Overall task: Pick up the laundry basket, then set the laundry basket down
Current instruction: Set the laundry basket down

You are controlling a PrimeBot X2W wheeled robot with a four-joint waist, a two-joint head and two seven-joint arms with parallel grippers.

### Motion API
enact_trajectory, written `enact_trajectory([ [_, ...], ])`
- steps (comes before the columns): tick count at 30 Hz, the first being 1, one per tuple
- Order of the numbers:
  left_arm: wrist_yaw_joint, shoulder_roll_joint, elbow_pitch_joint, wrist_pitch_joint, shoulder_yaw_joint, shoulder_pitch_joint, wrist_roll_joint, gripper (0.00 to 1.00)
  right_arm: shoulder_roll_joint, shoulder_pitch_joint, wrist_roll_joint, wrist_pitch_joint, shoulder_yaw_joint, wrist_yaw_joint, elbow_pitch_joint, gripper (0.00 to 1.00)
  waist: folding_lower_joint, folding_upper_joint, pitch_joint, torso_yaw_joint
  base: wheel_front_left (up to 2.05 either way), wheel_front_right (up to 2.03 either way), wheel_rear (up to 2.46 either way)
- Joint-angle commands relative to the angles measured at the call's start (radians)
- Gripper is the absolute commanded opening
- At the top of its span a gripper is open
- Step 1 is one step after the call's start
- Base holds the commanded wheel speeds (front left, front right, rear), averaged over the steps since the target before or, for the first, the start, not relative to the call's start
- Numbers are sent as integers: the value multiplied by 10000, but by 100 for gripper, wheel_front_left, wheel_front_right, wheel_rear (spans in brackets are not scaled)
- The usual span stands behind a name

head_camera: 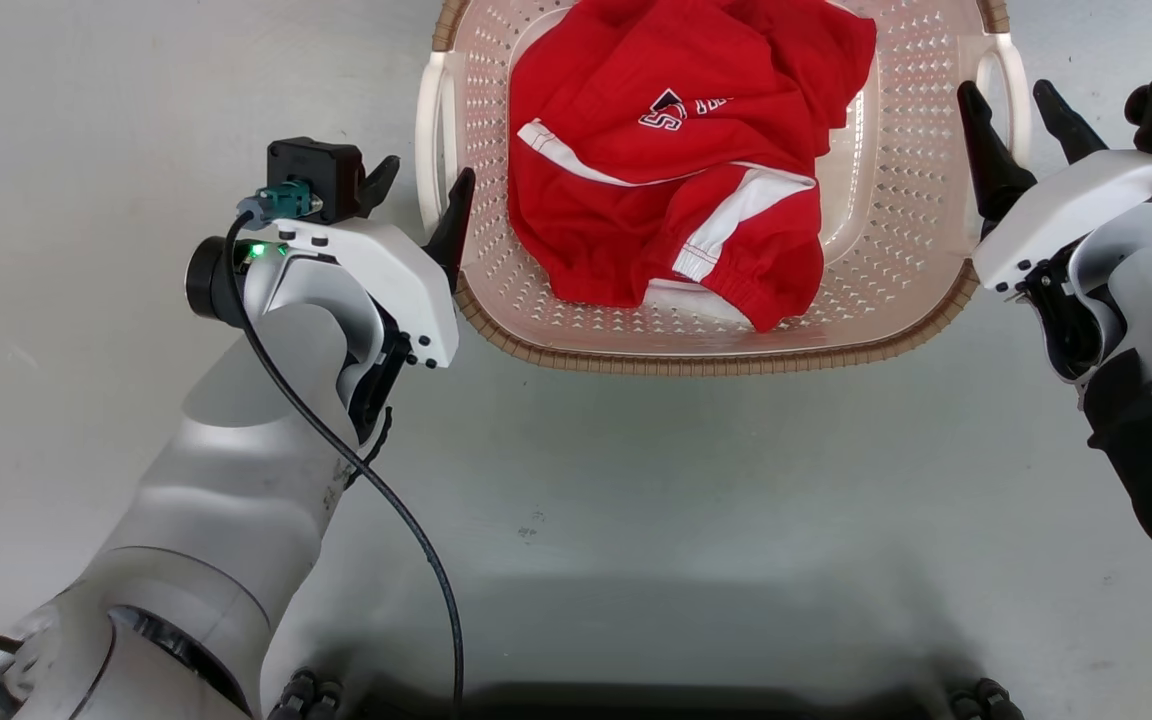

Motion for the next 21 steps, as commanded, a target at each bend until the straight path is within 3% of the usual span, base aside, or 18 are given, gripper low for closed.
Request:
enact_trajectory([
  [1,16,481,7,-108,199,68,-87,100,-185,663,-111,-162,-31,-42,-148,100,0,0,23,-3,0,0,0],
  [13,-13,700,-1691,-131,1142,325,347,100,-391,933,752,-162,954,-42,-1436,100,0,0,160,50,0,0,0],
  [21,-14,734,-2281,-132,1709,658,826,100,-613,778,1185,-162,1345,-42,-1660,100,0,0,110,37,0,0,0],
])
